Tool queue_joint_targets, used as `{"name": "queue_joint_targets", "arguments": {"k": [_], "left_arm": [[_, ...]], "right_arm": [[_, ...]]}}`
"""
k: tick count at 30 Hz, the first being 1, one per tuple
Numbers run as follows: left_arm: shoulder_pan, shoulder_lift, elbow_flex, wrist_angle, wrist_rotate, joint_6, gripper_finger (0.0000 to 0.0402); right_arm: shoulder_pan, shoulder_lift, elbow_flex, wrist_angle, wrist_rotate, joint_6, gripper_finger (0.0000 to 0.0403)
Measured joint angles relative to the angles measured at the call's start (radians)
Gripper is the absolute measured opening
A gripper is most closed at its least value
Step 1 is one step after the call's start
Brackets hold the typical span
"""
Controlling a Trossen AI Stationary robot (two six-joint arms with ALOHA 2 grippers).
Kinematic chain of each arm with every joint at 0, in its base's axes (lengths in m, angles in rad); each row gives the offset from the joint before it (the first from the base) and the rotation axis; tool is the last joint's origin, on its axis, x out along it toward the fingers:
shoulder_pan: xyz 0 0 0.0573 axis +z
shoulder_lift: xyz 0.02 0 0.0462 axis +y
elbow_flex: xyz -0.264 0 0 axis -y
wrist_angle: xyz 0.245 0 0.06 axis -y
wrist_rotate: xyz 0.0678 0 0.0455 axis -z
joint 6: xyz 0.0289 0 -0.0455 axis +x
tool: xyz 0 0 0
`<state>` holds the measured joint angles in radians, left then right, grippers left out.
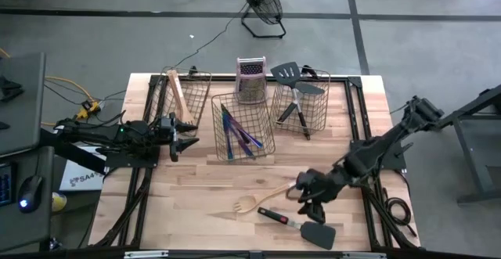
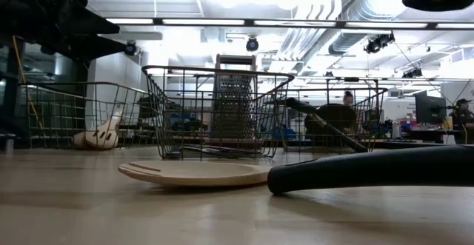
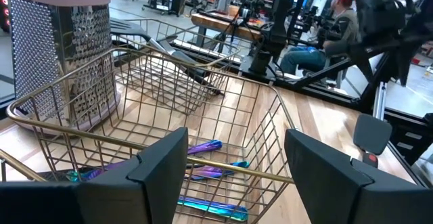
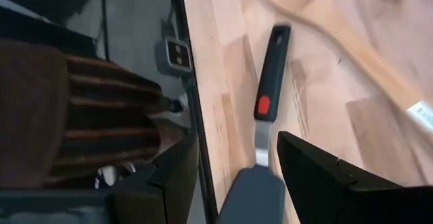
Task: Pick & Place Kitchen Items
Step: Put the black spatula into the into the right wire basket
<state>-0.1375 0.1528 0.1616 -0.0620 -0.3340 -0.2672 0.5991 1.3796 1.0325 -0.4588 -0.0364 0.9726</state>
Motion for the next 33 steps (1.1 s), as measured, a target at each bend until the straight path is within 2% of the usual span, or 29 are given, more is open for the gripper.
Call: {"name": "queue_joint_targets", "arguments": {"k": [10, 16, 33], "left_arm": [[0.0, 0.0, 0.0, 0.0, 0.0, 0.0, 0.0244], [0.0, 0.0, 0.0, 0.0, 0.0, 0.0, 0.0244], [0.0, 0.0, 0.0, 0.0, 0.0, 0.0, 0.0244]], "right_arm": [[0.074, 0.214, 0.035, 0.004, 0.009, 0.027, 0.0194], [0.097, 0.308, 0.036, 0.083, 0.011, 0.03, 0.0194], [0.095, 0.381, 0.038, 0.107, 0.04, 0.044, 0.0194]]}}
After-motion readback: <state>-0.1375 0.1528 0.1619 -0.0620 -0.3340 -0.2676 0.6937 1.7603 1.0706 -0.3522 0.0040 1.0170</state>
